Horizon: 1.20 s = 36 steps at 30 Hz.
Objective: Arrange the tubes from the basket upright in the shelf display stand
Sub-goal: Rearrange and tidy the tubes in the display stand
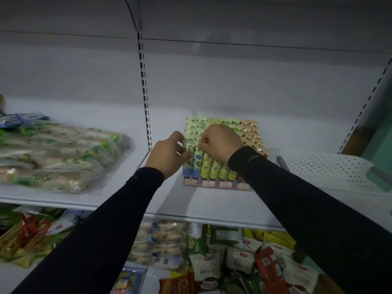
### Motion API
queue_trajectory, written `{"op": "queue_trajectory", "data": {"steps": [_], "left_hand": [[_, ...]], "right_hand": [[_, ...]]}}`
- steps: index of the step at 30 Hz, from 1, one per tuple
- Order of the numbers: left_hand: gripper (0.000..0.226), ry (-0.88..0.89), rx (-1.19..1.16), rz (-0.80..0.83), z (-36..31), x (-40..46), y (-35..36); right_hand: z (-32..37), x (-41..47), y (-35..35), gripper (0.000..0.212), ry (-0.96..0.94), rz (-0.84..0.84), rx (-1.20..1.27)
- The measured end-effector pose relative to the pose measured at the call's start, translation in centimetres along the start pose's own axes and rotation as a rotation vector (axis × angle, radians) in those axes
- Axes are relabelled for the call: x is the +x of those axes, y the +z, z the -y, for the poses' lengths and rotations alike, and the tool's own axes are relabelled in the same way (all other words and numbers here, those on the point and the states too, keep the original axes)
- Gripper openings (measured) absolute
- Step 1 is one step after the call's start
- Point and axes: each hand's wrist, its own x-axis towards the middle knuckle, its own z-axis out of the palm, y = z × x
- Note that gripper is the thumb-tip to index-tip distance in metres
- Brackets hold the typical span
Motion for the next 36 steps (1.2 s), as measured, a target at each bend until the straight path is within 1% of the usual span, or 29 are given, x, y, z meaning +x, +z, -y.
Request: {"op": "queue_trajectory", "data": {"steps": [5,8,10,13,15,20,25,28,31,36], "left_hand": [[0.031,0.000,0.017,-0.003,-0.1,-0.1,0.2],[0.033,-0.010,0.019,0.015,-0.2,0.0,0.1],[0.035,-0.014,0.010,0.016,-0.3,-0.1,0.0],[0.036,-0.016,0.004,0.021,-0.4,-0.3,0.1],[0.037,-0.015,0.006,0.032,-0.5,-0.3,0.0],[0.042,-0.029,0.018,0.047,-0.4,-0.3,-0.1],[0.053,-0.031,0.077,0.059,-0.2,-0.3,-0.4],[0.053,0.005,0.105,0.014,-0.5,-0.2,-1.0],[0.051,0.078,0.141,-0.024,-1.8,-0.2,-1.4],[0.057,0.235,0.257,0.024,-4.4,-0.6,-0.7]], "right_hand": [[0.2,-0.3,0.0,0.048,0.020,-0.001,0.016],[0.3,-0.4,-0.2,0.049,0.015,0.001,0.003],[0.4,-0.4,-0.2,0.047,0.009,-0.013,-0.015],[0.3,-0.7,-0.1,0.033,-0.004,-0.054,-0.028],[0.2,-0.8,0.0,0.028,-0.017,-0.078,-0.014],[-0.2,-0.8,-0.4,0.024,-0.058,-0.119,0.063],[-1.4,-1.6,-1.9,0.025,-0.067,-0.168,0.121],[-3.1,-2.7,-3.1,0.027,-0.038,-0.204,0.135],[-5.1,-4.1,-4.1,0.027,0.006,-0.236,0.125],[-7.9,-6.1,-5.4,0.026,0.069,-0.240,0.096]]}}
